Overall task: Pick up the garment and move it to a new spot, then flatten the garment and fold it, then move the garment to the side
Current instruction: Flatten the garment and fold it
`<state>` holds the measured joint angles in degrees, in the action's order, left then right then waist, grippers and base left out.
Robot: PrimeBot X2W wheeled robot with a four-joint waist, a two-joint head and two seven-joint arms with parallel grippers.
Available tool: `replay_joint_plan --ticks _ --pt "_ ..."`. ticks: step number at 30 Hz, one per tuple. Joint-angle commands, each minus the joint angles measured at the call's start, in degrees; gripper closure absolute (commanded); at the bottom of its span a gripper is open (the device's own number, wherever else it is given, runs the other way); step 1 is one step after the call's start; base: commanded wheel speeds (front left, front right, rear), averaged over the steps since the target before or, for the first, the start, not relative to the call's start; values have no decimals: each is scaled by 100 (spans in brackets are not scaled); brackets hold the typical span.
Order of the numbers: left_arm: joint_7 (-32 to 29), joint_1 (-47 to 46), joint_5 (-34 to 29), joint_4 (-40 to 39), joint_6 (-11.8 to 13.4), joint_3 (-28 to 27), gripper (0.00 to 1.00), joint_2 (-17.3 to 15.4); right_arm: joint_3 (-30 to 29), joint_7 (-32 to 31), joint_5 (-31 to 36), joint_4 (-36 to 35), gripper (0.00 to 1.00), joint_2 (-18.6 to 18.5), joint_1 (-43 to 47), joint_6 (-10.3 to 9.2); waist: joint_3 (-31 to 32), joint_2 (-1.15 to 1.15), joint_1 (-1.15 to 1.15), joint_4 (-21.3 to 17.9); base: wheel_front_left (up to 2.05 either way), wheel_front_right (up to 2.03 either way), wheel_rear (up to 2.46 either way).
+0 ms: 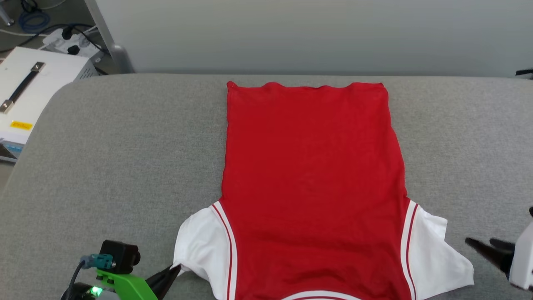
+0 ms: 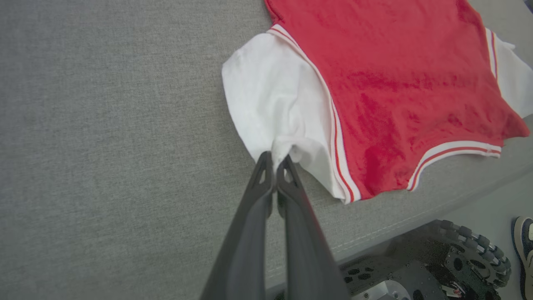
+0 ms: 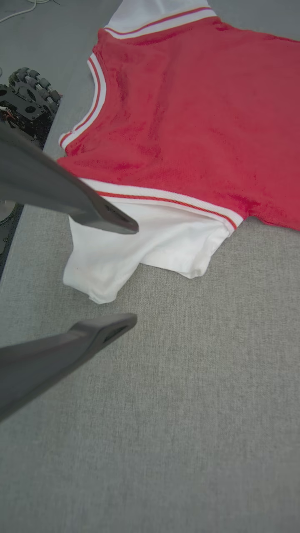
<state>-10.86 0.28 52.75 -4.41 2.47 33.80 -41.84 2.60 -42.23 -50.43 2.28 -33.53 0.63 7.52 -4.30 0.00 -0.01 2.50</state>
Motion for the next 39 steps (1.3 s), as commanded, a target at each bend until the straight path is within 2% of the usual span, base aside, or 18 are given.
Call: replay_joint_plan --ticks 1,6,11,15,18,24,29,39 --pt "-45 -138 -117 -152 44 10 100 -101 -124 -178 71 -134 0 128 -281 -3 -341 0 1 118 0 0 0" --pt "-157 -282 -163 -827 190 -68 100 -176 -486 -1112 405 -326 0 560 -1235 -3 -945 0 1 314 0 0 0" --pt "-527 -489 -281 -1371 308 -20 100 -335 -977 -2017 924 -223 0 1054 -2627 -3 -1655 0 1 608 0 0 0" --pt "-595 -669 -359 -1665 351 -42 100 -332 -1116 -2673 1454 27 0 1209 -3606 -3 -2095 0 1 847 0 0 0" --pt "-576 -820 -447 -1804 363 -67 100 -299 -1223 -2936 1795 253 0 1304 -4286 -3 -2395 0 1 1013 0 0 0" --pt "-510 -1110 -583 -1898 305 29 100 -51 -1336 -3137 2512 825 0 1247 -5396 -3 -2937 0 1 1363 0 0 0" --pt "-419 -1281 -684 -1833 216 160 100 176 -1481 -3127 2944 1239 0 1349 -6042 -3 -3259 0 1 1592 0 0 0" --pt "-272 -1503 -757 -1641 84 301 100 471 -1216 -2995 3509 1920 0 1121 -6438 -3 -3491 0 1 1906 0 0 0"
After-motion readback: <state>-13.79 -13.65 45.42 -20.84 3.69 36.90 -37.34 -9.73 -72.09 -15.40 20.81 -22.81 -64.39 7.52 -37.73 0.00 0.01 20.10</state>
